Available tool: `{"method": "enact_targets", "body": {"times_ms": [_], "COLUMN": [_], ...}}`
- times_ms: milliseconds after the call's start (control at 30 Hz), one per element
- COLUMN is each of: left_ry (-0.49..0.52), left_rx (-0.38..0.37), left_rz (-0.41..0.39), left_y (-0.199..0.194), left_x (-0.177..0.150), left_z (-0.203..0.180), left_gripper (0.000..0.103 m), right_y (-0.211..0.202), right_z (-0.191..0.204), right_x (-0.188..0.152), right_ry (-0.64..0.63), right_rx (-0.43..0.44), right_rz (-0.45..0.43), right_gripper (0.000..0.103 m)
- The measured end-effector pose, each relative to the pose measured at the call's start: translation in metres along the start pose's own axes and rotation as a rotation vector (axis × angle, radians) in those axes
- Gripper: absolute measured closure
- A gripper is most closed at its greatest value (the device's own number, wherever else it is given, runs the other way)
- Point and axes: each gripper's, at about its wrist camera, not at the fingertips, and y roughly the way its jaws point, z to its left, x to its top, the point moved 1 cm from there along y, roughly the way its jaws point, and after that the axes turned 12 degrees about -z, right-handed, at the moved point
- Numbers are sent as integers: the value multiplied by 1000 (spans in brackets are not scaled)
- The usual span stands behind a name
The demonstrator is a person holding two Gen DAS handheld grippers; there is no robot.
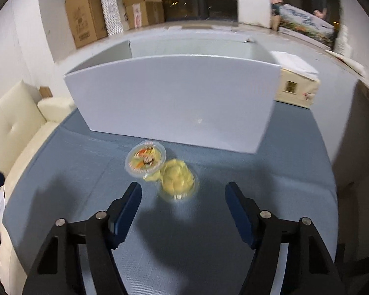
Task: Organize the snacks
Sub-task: 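Return over the table and grasp the cartoon-printed jelly cup with the left tool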
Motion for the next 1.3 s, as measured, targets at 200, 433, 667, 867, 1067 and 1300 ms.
{"method": "enact_targets", "body": {"times_ms": [200, 433, 667, 867, 1067, 1300], "left_ry": [6, 4, 37, 89, 104, 82], "left_rx": [-1, -1, 20, -7, -7, -6], "left_rz": [9, 26, 58, 81, 151, 191], "left_y": [4, 17, 54, 99, 153, 177], "left_x": [-2, 0, 13, 25, 34, 33], "left_z": [-2, -2, -10, -35, -51, -56], "left_gripper": [0, 0, 0, 0, 0, 1], "right_y": [28, 8, -43, -95, -109, -104], "right_z": [0, 4, 4, -10, -30, -48], "right_x": [0, -6, -10, -21, -44, -63], "right_ry": [0, -6, 2, 52, 121, 162], "right_rx": [39, 41, 17, 14, -1, -11], "right_rz": [73, 28, -33, -106, -97, -73], "right_gripper": [65, 66, 66, 67, 78, 87]}}
